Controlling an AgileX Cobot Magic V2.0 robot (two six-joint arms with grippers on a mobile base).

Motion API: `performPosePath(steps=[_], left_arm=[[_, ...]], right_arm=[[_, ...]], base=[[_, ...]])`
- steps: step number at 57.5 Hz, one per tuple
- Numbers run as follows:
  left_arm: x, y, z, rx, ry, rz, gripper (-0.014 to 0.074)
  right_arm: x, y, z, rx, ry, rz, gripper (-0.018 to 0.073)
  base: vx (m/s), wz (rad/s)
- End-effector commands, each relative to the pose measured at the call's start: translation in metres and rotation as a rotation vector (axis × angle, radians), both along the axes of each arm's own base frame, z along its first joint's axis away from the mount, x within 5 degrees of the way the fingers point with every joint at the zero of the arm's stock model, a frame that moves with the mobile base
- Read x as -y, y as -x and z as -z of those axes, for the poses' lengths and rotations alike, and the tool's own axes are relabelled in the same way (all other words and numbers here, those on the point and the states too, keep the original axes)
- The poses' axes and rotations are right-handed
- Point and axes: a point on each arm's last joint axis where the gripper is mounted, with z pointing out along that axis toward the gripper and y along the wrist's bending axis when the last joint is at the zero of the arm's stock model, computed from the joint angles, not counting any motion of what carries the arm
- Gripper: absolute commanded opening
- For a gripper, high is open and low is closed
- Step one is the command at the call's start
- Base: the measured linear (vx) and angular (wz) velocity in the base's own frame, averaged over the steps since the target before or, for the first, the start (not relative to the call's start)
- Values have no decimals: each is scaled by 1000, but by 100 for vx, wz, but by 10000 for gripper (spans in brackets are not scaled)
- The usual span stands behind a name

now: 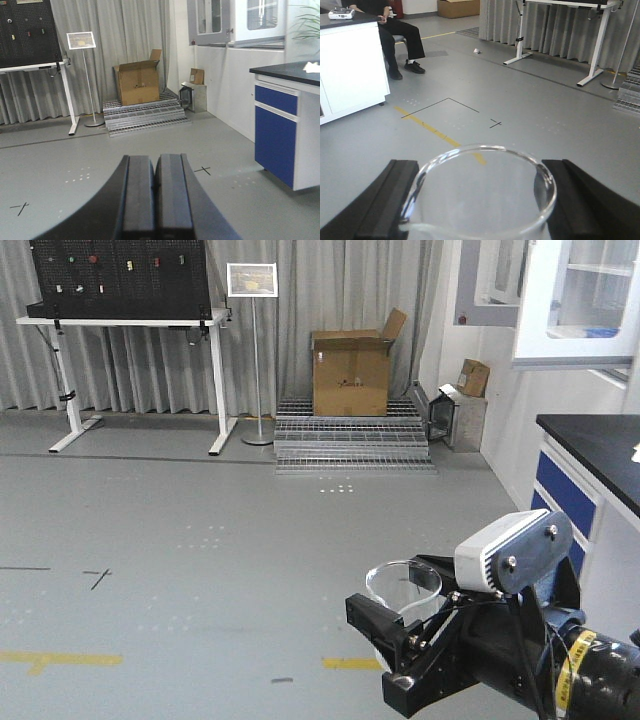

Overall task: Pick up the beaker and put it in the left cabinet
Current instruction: 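Drive the base to the white cabinet holding the beaker in the right gripper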

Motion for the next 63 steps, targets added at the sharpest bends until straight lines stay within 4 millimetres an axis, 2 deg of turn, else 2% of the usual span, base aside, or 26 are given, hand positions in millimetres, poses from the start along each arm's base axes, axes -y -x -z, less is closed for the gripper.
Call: performPosePath(steps=[1,63], left_arm=[[0,1,-3,80,33,2,1],[0,1,-3,80,33,2,1]], right_arm=[[-1,3,-20,72,-61,-30,-4],[-1,3,-19,69,-61,-29,-4]], base=[[77,3],[74,-1]])
